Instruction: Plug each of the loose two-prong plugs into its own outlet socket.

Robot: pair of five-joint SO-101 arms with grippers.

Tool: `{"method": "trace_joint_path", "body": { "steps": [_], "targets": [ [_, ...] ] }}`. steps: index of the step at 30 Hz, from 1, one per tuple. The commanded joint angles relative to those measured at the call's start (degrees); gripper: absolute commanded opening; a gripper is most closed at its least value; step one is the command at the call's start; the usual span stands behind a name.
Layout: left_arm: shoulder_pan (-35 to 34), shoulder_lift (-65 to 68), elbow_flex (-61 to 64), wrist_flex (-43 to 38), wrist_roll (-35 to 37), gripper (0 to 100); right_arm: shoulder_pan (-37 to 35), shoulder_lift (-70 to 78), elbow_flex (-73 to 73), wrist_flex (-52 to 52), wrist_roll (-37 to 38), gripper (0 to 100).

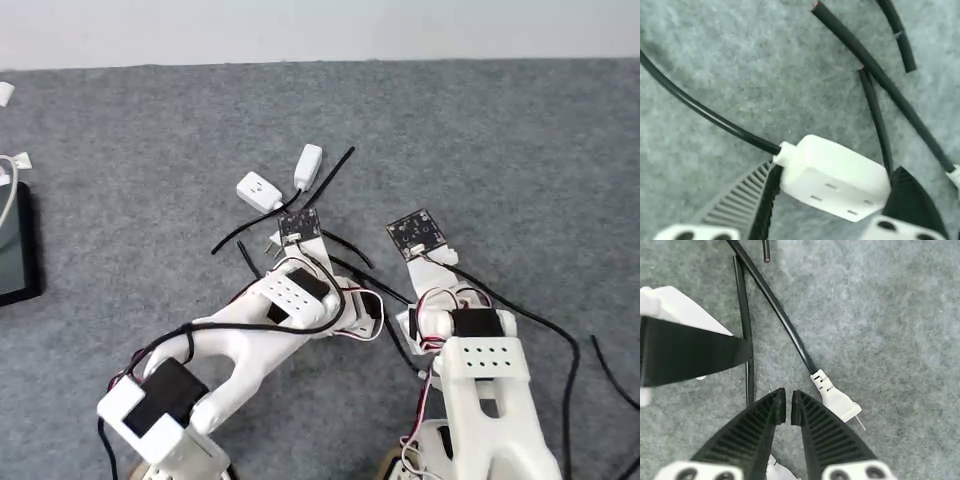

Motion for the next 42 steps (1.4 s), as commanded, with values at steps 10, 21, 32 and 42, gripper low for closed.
{"method": "trace_joint_path", "body": {
  "steps": [10,21,32,42],
  "targets": [
    [-1.8,-5.3,1.6,14.2,-14.8,1,0.0,-1.0,-0.7,-0.7,-0.3,2.6],
    [-2.9,-19.0,10.1,27.0,-79.6,1,-0.1,-0.7,-0.7,-0.9,-0.2,2.8],
    [-12.1,-19.3,10.4,19.0,-70.0,19,-1.1,-0.6,-0.5,-0.5,-0.3,3.0],
    [-12.6,-19.3,11.8,19.3,-67.3,13,-1.4,-0.6,-0.4,-0.5,-0.3,3.0]
  ]
}}
